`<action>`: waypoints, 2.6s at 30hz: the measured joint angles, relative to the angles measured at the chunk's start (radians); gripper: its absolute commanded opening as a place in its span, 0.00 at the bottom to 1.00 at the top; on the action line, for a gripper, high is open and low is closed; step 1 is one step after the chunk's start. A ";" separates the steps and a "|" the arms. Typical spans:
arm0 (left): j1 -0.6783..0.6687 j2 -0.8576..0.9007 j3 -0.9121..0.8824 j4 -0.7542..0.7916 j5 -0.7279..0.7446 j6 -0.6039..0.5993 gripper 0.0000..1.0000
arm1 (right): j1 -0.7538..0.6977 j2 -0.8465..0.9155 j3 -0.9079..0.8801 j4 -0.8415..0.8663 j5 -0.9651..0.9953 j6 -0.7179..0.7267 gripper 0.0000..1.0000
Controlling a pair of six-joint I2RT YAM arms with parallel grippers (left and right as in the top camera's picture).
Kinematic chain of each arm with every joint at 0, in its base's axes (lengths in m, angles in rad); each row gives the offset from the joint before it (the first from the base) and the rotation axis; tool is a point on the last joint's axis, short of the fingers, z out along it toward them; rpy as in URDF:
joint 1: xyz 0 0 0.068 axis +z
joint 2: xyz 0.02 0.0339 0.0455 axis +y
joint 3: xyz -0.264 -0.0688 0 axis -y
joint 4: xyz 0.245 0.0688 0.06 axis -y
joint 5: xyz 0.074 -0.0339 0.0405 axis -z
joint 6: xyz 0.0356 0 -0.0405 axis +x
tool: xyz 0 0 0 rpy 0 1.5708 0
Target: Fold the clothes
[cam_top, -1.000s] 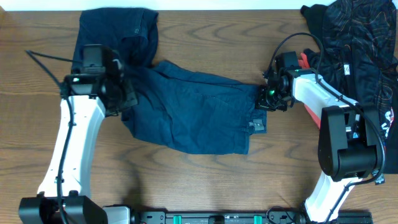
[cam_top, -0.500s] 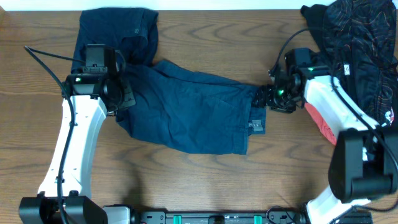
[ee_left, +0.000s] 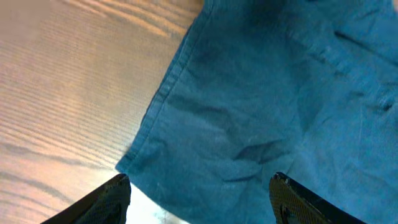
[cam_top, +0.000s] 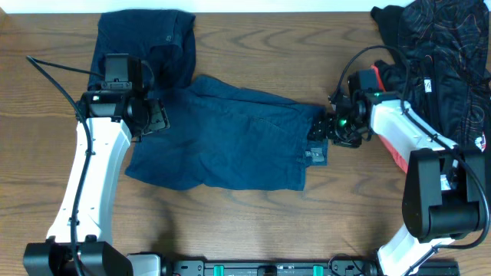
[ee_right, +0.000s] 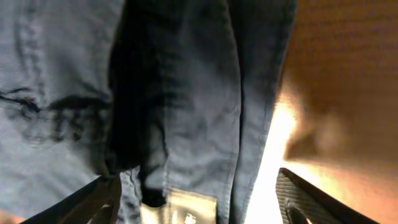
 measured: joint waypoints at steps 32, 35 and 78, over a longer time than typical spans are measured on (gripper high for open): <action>0.000 0.170 -0.004 0.045 -0.003 0.001 0.65 | -0.051 -0.014 -0.307 0.518 -0.321 0.087 0.01; 0.000 0.171 -0.006 0.045 -0.002 0.001 0.65 | -0.124 -0.034 -0.305 0.415 -0.336 0.073 0.01; -0.134 0.171 -0.398 0.493 0.193 0.031 0.49 | 0.254 -0.125 0.274 0.162 0.011 0.172 0.01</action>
